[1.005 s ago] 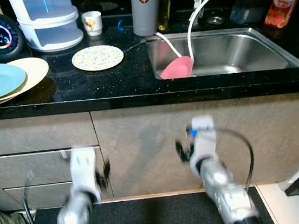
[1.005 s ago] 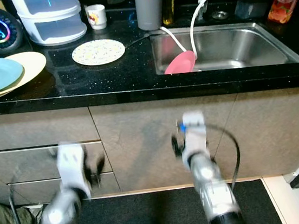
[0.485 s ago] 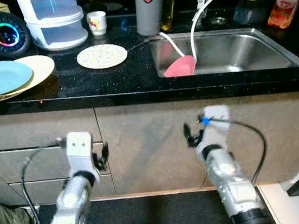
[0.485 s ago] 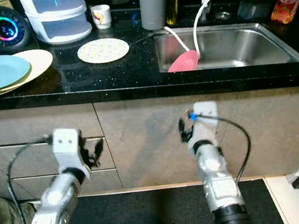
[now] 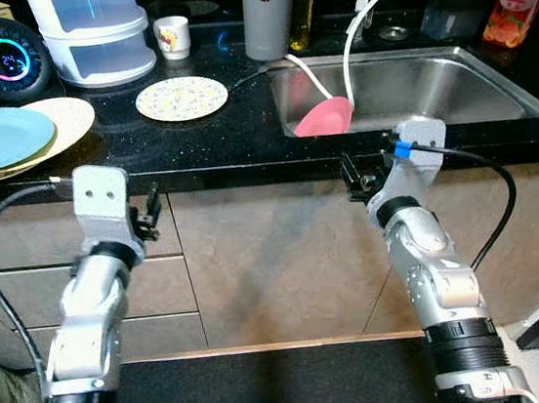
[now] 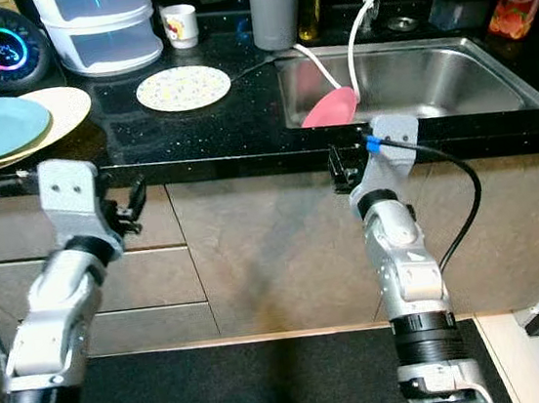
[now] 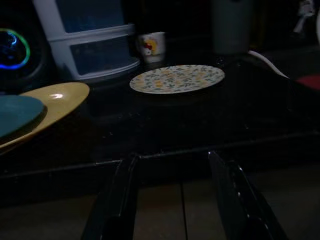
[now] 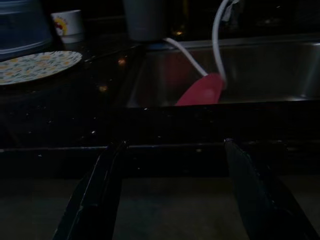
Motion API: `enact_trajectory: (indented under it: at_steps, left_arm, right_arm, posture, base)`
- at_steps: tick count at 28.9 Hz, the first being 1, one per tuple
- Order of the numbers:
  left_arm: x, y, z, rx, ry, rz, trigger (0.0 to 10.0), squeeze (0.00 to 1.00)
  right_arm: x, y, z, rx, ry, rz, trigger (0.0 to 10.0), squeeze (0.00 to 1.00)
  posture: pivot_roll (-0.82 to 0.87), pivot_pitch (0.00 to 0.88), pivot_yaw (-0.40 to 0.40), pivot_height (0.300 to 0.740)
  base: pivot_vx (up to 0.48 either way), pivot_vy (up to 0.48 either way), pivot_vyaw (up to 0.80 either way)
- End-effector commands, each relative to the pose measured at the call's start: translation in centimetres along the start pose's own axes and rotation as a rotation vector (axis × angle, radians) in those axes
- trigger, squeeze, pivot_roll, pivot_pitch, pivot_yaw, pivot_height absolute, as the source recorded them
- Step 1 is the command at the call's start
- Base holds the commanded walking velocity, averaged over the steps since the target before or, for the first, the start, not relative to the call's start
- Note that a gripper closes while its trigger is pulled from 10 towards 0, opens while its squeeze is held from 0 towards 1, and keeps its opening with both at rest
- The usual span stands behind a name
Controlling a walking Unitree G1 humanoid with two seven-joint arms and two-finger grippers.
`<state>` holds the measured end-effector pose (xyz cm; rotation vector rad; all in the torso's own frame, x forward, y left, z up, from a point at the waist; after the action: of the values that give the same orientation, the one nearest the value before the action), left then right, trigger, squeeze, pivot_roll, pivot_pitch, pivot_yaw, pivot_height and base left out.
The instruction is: Kitchen organization
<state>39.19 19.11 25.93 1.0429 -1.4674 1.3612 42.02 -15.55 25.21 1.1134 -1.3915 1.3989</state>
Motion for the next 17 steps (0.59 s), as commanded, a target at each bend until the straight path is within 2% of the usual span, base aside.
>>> enact_trajectory:
  at_steps: [1,11,16,17]
  left_arm:
    - [0.2,-0.2,-0.3,0.009,0.006,-0.012,10.0,0.00]
    - [0.7,-0.4,-0.4,0.024,0.011,-0.011,10.0,0.00]
    - [0.3,-0.3,-1.0,0.051,0.002,-0.031,10.0,0.00]
    - [-0.1,-0.3,-1.5,0.078,-0.012,-0.053,10.0,0.00]
  right_arm:
    - [-0.1,-0.2,-0.5,0.023,-0.024,-0.024,10.0,0.00]
    - [-0.2,-0.4,-1.3,0.050,-0.052,-0.038,10.0,0.00]
    - [-0.4,-0.3,-1.6,0.068,-0.054,-0.049,10.0,0.00]
    - [-0.5,-0.3,-1.7,0.075,-0.054,-0.055,10.0,0.00]
  posture:
    - [0.01,0.149,-0.026,0.740]
    - [0.01,0.152,-0.025,0.740]
    - [0.01,0.156,-0.026,0.740]
    - [0.01,0.156,-0.024,0.740]
  base:
    - [0.000,0.000,0.00]
    - [0.000,0.000,0.00]
    - [0.000,0.000,0.00]
    - [0.000,0.000,0.00]
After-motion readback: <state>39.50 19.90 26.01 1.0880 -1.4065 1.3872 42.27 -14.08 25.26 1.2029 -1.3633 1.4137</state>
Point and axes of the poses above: a point about 5 cm out from each wrist's last joint towards the gripper, its own y axis pointing back from the gripper into the wrist, its own x axis along the axis of the wrist's last joint, z = x × y, the point moved 6 cm from there along -y, pointing out of the wrist towards the gripper, and after that the axes turned 6 degrees about y, right-handed, at the moved point
